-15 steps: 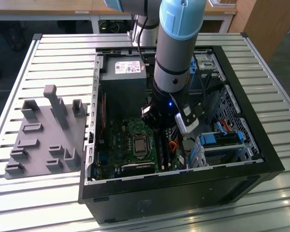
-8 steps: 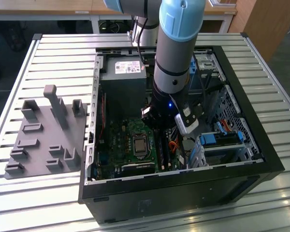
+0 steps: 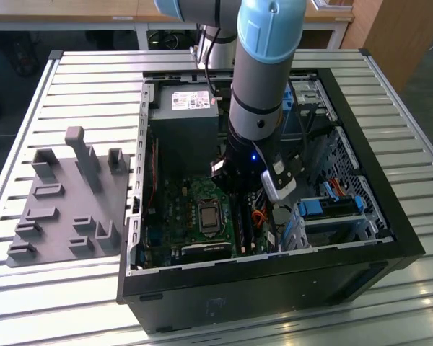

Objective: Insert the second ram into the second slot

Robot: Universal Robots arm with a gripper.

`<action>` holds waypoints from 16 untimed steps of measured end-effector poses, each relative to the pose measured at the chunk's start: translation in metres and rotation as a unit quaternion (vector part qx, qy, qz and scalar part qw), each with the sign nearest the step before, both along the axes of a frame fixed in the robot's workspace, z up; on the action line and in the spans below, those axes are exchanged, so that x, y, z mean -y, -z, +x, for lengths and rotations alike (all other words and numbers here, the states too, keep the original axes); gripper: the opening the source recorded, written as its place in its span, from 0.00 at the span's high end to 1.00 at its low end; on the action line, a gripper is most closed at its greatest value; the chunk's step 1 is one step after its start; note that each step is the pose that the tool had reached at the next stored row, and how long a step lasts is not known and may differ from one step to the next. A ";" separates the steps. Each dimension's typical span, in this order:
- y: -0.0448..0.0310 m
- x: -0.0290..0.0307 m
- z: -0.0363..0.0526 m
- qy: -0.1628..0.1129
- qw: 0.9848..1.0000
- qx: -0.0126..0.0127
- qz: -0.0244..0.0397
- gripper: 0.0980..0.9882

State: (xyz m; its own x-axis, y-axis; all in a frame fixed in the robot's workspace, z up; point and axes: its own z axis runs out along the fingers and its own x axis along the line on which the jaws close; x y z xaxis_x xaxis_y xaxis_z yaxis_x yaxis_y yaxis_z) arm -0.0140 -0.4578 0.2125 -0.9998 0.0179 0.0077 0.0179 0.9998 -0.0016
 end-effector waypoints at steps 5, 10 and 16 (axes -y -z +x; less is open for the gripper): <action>0.0002 0.0000 0.0000 0.000 1.000 0.000 0.000 0.95; -0.0009 0.0000 0.0000 0.000 1.000 0.000 0.000 0.88; -0.0096 0.0000 0.0000 0.000 1.000 0.000 0.000 0.88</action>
